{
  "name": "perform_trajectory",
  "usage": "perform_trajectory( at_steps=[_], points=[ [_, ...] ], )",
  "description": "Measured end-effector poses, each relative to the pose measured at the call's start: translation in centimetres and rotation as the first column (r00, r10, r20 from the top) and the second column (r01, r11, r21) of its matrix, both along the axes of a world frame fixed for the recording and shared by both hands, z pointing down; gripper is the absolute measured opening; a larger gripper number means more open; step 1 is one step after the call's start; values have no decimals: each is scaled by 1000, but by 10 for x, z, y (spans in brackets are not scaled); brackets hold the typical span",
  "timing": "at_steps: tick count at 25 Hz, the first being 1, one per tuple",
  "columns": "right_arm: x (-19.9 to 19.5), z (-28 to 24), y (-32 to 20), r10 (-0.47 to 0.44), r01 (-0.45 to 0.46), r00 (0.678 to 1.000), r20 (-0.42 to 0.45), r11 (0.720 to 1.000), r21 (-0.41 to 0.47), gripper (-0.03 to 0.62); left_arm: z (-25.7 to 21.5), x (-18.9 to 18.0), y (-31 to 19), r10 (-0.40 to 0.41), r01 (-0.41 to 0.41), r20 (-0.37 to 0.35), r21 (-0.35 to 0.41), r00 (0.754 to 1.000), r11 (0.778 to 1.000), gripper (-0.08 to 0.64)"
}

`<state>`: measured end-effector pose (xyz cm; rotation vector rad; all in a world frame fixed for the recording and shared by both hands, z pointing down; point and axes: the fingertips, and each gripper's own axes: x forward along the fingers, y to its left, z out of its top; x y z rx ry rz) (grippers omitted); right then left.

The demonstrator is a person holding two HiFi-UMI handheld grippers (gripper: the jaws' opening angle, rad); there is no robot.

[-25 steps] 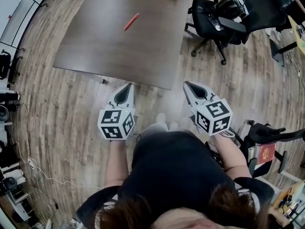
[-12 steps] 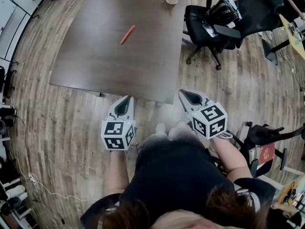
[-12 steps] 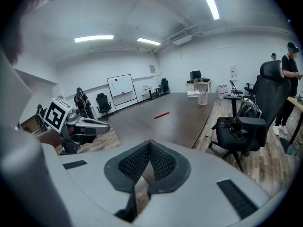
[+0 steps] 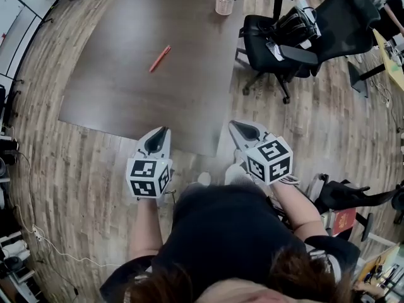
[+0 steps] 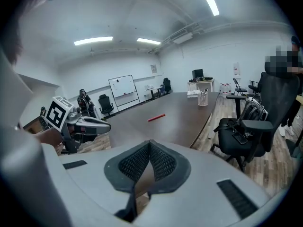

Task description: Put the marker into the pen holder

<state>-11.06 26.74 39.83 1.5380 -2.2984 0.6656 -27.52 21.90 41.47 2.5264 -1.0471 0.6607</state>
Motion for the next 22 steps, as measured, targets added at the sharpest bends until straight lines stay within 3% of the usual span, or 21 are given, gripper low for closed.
perform_trajectory(
  at_steps=[11,22],
  points=[
    [96,7,-51,-210,210,978,13,977,-23,18,0,108,-49,-142,141,67,12,988,990,29],
    [139,5,-94,-364,365,930,56,931,8,18,8,153,-78,-206,200,216,47,955,979,82]
  ],
)
